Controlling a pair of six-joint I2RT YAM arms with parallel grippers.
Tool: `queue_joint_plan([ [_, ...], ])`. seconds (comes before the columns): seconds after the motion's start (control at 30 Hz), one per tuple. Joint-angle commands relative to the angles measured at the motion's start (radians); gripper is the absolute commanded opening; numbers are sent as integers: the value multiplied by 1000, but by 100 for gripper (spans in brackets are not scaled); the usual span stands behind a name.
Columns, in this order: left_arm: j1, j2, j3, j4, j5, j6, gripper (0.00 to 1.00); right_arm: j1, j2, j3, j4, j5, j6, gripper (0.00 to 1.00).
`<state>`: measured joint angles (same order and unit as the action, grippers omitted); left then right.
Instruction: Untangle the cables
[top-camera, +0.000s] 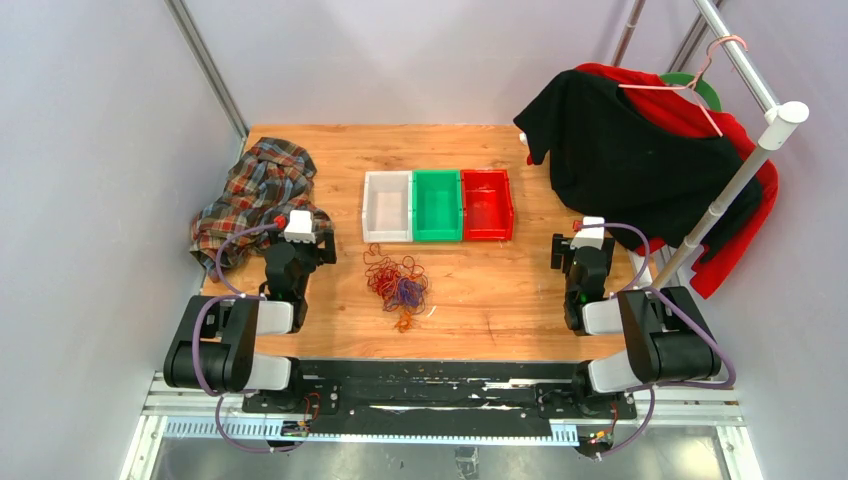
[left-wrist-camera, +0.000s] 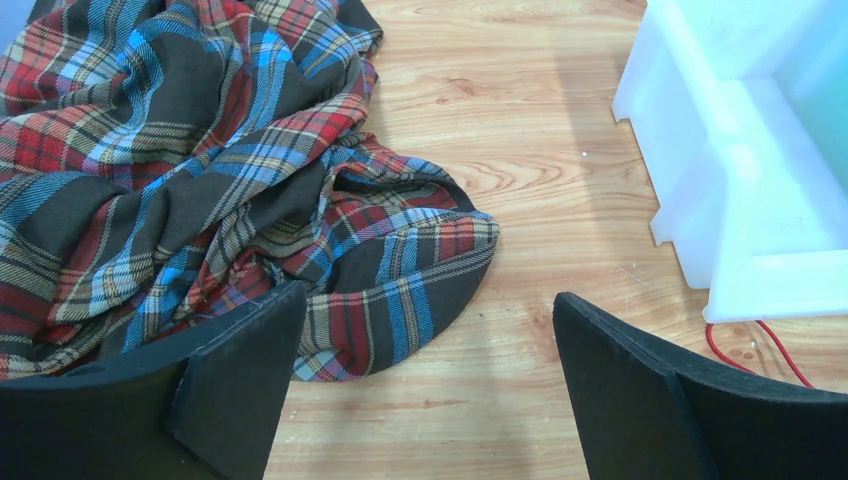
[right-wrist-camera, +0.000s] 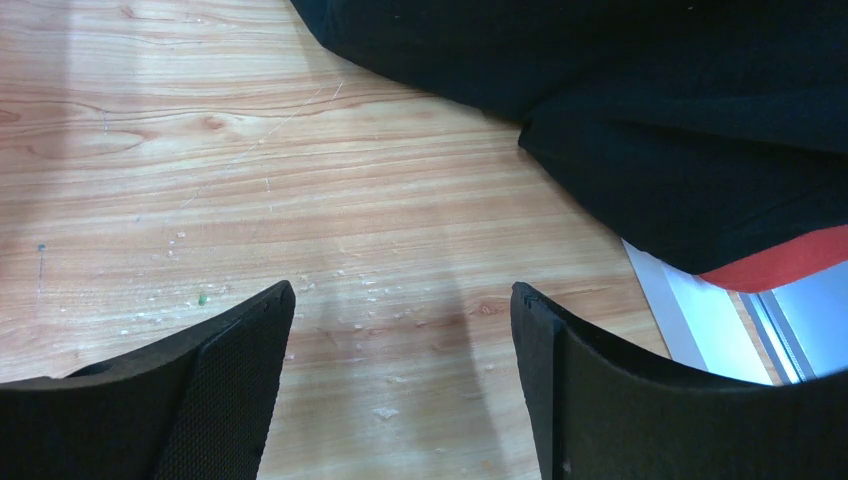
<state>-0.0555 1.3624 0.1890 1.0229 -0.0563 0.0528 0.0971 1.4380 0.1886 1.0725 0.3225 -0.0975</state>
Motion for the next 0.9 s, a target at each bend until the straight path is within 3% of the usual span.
queue_joint_plan([
  [0.0, -4, -2, 2, 44, -16, 11, 98, -8, -10, 13, 28, 5, -1, 79],
  [0.2, -5, -1, 4, 42, -17, 12, 98, -10, -26, 17, 15, 59, 22, 79],
  [0.33, -1, -28, 6, 26, -35, 5, 98, 10, -157, 31, -108, 47, -8, 79],
  [0.4, 6, -96, 60, -118, -14, 5, 98, 17, -246, 49, -198, 43, -15, 79],
  [0.47, 6, -164, 160, -361, 36, 52, 98, 18, -339, 86, -330, 39, 13, 79],
  [0.6, 6, -247, 342, -797, 94, 144, 98, 26, -442, 216, -643, -87, 77, 79],
  [0.73, 6, -286, 481, -1085, 206, 208, 98, 137, -436, 316, -767, -135, 29, 79],
  [0.87, 6, -305, 564, -1279, 389, 279, 98, 270, -416, 339, -762, -175, 54, 79],
])
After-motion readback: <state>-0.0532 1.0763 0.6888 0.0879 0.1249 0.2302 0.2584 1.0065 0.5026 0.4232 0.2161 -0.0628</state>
